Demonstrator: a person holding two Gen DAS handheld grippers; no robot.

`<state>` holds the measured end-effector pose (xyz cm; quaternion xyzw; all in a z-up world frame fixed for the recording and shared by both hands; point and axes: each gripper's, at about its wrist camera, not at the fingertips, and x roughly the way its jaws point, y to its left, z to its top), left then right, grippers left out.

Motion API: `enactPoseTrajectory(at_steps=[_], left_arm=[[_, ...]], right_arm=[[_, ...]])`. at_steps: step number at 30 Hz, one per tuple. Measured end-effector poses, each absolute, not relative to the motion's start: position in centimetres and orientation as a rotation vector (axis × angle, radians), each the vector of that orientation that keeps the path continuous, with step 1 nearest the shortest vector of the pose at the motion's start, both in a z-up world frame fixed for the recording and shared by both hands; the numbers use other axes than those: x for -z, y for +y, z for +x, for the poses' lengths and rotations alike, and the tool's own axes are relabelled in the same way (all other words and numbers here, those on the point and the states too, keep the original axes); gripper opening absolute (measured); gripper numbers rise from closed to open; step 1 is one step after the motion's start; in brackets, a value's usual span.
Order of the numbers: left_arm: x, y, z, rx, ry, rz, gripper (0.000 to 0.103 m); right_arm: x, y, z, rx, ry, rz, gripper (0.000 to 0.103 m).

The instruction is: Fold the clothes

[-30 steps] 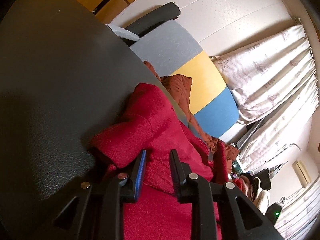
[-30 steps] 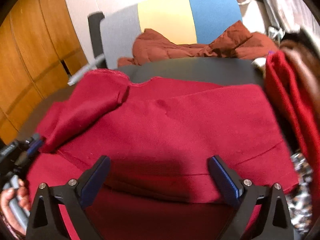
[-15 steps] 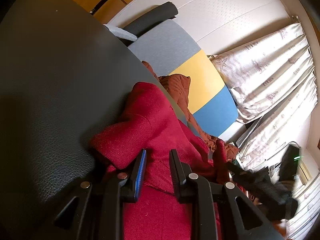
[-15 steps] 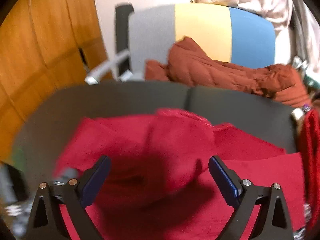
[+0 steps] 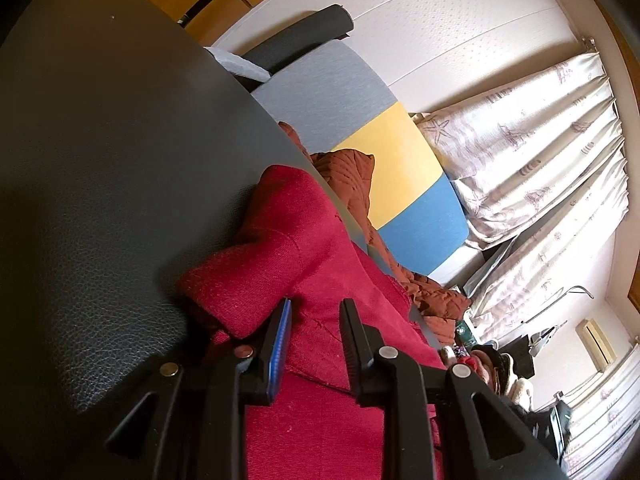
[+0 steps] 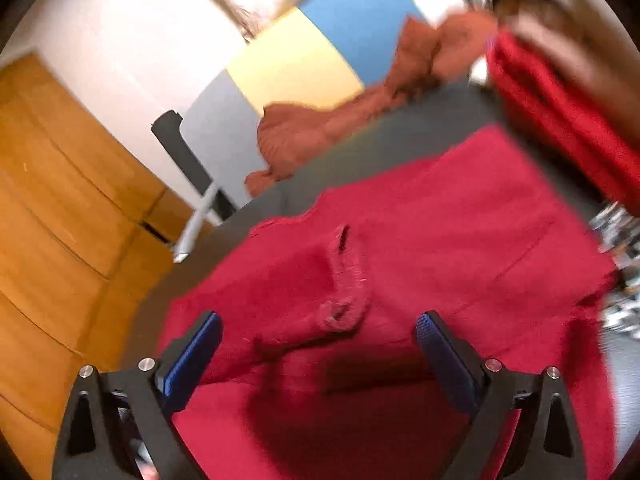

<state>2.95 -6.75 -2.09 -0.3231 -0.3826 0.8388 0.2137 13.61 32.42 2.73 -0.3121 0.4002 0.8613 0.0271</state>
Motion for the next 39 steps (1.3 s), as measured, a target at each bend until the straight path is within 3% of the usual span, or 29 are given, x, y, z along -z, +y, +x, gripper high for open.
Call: enactPoseTrajectory(at_steps=[2,4,6,8,11,13,17,20,22,24,30,34,39], left_arm=[[2.1,-6.7,2.9,-2.328,-1.059,-0.896,0.026],[2.0,-6.6,2.9,-2.329,-1.057,-0.895,0.026],[2.1,-6.7,2.8,-2.325,-1.060,-0.893,0.027],[2.1,-6.7,2.8,-2.320,-1.064,-0.889,0.027],[2.2,-6.6,2.6,-2.304,-1.063,-0.886,0.027],[2.2,-6.6,2.5,-2.300,-1.061,-0.887,0.027],[2.4,-6.6,2.3,-2.296,-1.059,-0.888,0.027],[2.4,-6.6,2.3,-2.301,-1.052,-0.891,0.027],[2.3,-6.6,2.3,-2.304,-1.047,-0.893,0.027],[2.3,-6.5,2.3,-2.310,-1.041,-0.896,0.027],[2.2,-6.4,2.3,-2.313,-1.035,-0.902,0.027],[1.9,-6.3,2.5,-2.321,-1.032,-0.918,0.027],[-1.7,-3.1,3.1,-2.403,-0.770,-1.036,0.030]], right_arm=[[-2.0,33.1,12.2,-2.622,1.361,-1.014,0.086],[-1.5,33.0,10.4,-2.595,1.349,-1.107,0.039],[-1.7,32.4,8.4,-2.626,1.244,-1.218,0.008],[-3.5,31.3,7.6,-2.718,1.037,-1.198,0.008],[-6.5,29.3,8.1,-2.814,0.572,-1.027,0.008],[-5.6,29.4,7.0,-2.770,0.448,-1.045,0.008],[-0.7,31.2,6.2,-2.684,0.551,-1.167,0.007],[-0.6,32.1,6.6,-2.702,0.653,-1.152,0.014],[-2.0,31.7,7.4,-2.651,0.607,-1.077,0.030],[-3.8,30.9,8.6,-2.701,0.566,-0.955,0.036],[-4.4,27.4,6.7,-2.855,0.321,-1.046,0.035],[-0.6,29.2,5.5,-2.770,0.360,-1.154,0.034],[-0.9,28.6,5.9,-2.761,0.296,-1.134,0.034]])
